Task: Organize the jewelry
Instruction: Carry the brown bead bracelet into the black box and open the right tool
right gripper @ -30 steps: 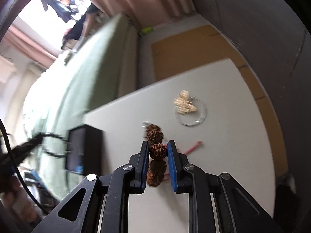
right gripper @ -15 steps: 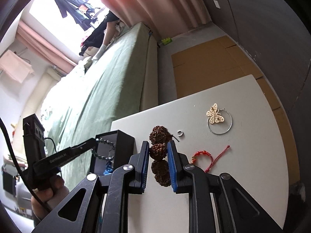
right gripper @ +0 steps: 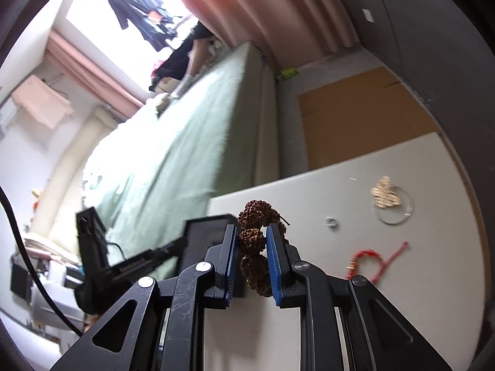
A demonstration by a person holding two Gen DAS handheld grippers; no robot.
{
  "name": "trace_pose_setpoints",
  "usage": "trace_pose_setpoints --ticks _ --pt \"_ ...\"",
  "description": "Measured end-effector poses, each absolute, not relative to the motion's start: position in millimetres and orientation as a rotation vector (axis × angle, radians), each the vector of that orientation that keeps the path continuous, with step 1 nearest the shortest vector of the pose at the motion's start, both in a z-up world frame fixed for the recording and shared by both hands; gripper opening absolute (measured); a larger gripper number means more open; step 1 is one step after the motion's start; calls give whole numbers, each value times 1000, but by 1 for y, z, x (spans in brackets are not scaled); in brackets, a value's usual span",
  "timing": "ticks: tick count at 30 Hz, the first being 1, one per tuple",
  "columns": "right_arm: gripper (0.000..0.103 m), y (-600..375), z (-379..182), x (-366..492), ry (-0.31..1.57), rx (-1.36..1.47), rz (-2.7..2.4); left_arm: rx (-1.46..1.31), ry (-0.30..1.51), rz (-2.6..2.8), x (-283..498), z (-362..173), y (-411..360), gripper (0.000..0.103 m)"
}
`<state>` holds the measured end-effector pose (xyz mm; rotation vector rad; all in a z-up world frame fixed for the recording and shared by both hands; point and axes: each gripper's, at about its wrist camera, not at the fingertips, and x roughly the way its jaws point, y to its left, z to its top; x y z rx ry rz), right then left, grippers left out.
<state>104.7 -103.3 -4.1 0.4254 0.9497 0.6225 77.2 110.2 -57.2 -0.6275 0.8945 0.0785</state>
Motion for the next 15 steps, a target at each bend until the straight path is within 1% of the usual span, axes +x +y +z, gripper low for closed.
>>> trace_pose_setpoints --ticks 1,2,3,4,5,10,12,15 --pt "20 -100 -3 103 945 432 635 -626 873 89 73 -53 113 24" --pt "20 -95 -1 102 939 441 655 -629 857 109 69 -50 117 33" --pt "20 -90 1 100 930 444 673 -638 840 120 63 -48 120 49" --pt "20 -86 3 99 921 446 686 -648 825 123 59 -46 123 57" --pt "20 -82 4 96 910 449 701 -659 803 127 54 -44 126 68" --pt "20 -59 10 89 874 480 781 -690 722 154 41 -29 142 71" --pt "20 -48 6 89 875 483 799 -689 705 163 39 -25 143 78" --pt "20 -29 -5 91 903 470 806 -694 686 165 41 -23 149 79"
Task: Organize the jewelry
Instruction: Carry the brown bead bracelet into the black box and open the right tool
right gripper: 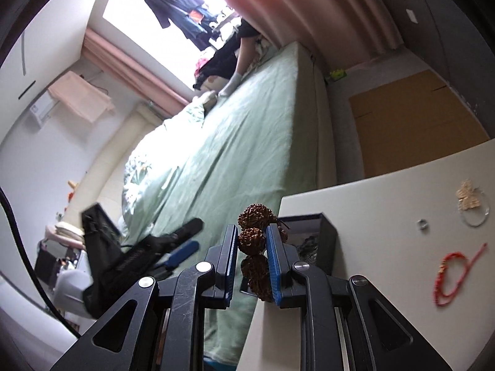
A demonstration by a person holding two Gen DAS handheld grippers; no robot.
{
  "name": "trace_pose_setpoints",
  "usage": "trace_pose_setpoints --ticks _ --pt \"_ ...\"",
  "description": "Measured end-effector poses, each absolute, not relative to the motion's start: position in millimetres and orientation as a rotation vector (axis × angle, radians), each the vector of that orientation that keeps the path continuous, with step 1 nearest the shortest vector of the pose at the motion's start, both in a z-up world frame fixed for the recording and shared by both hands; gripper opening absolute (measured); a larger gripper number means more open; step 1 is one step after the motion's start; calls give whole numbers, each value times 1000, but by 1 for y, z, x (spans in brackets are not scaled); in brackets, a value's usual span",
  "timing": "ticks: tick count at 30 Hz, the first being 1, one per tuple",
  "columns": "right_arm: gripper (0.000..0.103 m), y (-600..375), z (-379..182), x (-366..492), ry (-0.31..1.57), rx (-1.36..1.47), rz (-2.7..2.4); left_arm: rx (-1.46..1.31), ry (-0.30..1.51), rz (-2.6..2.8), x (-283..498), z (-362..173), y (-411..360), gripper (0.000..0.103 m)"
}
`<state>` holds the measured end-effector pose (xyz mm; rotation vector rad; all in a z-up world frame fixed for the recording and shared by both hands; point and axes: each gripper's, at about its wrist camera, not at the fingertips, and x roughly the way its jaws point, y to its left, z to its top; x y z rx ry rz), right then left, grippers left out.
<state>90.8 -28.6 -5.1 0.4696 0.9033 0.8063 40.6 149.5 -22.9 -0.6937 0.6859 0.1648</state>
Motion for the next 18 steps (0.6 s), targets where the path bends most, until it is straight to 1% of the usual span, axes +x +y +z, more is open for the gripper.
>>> trace_pose_setpoints --ticks 5,9,13,15,17,18 --pt "20 -5 -22 99 966 444 829 -715 671 168 37 -25 159 79" --pt "20 7 -33 104 1010 477 875 -719 657 169 32 -23 162 79" --pt "22 19 -52 108 1110 358 736 -712 653 169 31 -22 163 79" --pt "28 12 -54 109 1121 381 733 -709 652 171 31 -22 163 79" --pt "47 4 -50 108 1091 385 719 -705 653 170 32 -22 161 79" --pt "50 -4 -45 108 1067 384 701 -703 654 169 31 -22 161 79"
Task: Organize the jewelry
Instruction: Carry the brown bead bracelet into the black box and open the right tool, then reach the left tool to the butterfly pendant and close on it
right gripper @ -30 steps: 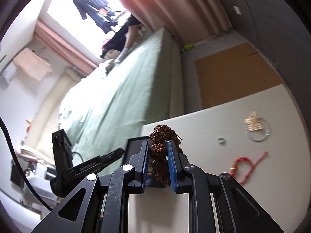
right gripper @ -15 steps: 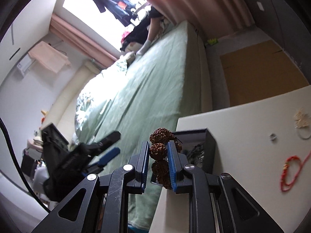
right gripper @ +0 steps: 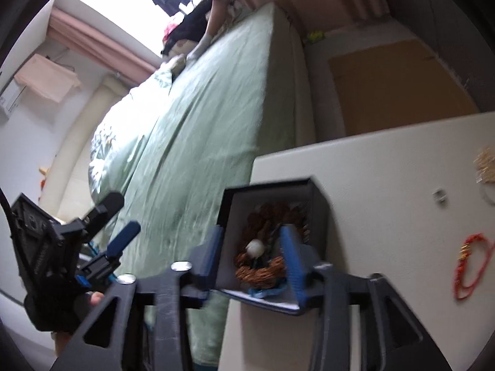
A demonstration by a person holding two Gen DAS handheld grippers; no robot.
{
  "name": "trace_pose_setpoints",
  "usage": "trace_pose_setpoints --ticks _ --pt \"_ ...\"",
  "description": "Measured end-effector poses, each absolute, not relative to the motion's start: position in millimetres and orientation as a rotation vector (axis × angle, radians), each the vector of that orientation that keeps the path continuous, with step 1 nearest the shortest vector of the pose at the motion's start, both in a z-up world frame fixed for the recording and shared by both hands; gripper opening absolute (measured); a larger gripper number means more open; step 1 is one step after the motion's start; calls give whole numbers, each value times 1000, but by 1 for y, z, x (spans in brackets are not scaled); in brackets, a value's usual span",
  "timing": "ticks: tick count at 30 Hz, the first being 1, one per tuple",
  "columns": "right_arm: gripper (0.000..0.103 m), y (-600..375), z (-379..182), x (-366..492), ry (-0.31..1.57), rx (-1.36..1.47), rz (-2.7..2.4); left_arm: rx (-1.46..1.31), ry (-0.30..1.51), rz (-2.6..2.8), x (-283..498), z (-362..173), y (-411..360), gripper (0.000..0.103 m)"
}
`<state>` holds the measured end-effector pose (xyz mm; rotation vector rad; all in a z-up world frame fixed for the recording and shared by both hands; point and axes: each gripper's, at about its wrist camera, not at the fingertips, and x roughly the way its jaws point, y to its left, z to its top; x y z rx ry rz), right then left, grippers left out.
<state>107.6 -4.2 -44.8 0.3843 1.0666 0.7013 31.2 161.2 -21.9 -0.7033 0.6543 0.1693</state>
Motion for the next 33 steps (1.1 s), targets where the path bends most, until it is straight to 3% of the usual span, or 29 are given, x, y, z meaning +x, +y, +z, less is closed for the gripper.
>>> trace_pose_setpoints --ticks 6,8,10,33 --pt "53 -48 -36 114 1049 447 641 -655 675 152 38 -20 145 79" --pt "65 -65 -35 117 1043 466 604 -630 684 139 42 -19 136 79" --pt "70 -85 -34 120 1034 485 554 -607 692 126 46 -18 126 79" --pt "71 -205 -39 136 1052 561 321 -361 851 -11 106 -19 5 79"
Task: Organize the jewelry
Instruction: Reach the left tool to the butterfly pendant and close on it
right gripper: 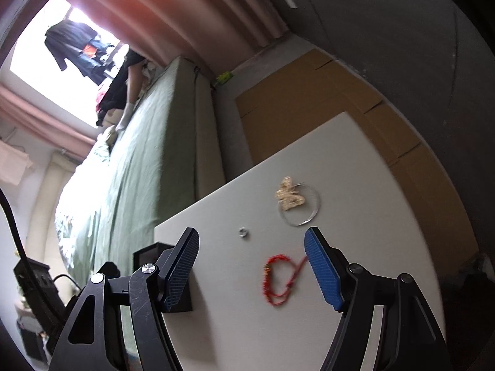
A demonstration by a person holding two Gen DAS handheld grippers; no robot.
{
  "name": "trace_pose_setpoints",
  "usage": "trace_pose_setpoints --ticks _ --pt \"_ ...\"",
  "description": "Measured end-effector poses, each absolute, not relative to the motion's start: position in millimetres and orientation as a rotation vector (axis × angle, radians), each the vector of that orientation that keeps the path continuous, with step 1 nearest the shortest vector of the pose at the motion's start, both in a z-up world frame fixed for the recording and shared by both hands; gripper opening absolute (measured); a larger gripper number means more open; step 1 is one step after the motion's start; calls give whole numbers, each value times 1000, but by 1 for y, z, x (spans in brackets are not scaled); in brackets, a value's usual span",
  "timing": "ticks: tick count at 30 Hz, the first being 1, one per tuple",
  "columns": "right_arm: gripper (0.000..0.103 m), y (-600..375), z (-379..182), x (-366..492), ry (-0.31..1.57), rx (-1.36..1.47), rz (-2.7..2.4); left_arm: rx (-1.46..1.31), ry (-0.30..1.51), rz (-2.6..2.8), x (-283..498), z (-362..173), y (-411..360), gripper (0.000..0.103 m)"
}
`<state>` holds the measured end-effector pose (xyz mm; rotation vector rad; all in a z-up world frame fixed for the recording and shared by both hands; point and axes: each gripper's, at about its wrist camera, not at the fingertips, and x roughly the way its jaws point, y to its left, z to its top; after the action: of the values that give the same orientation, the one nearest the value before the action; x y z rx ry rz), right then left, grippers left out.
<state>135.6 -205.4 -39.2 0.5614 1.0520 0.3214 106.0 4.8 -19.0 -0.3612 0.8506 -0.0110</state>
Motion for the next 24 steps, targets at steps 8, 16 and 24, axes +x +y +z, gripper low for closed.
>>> trace_pose_setpoints --ticks 8,16,24 --pt "71 -229 -46 139 1081 596 273 -272 951 -73 140 -21 -40 79" --pt "71 -261 -62 140 1099 650 217 -178 1019 -107 172 -30 -87 71" --pt "71 -274 -75 144 1127 676 189 -130 1096 -125 205 -47 -128 54"
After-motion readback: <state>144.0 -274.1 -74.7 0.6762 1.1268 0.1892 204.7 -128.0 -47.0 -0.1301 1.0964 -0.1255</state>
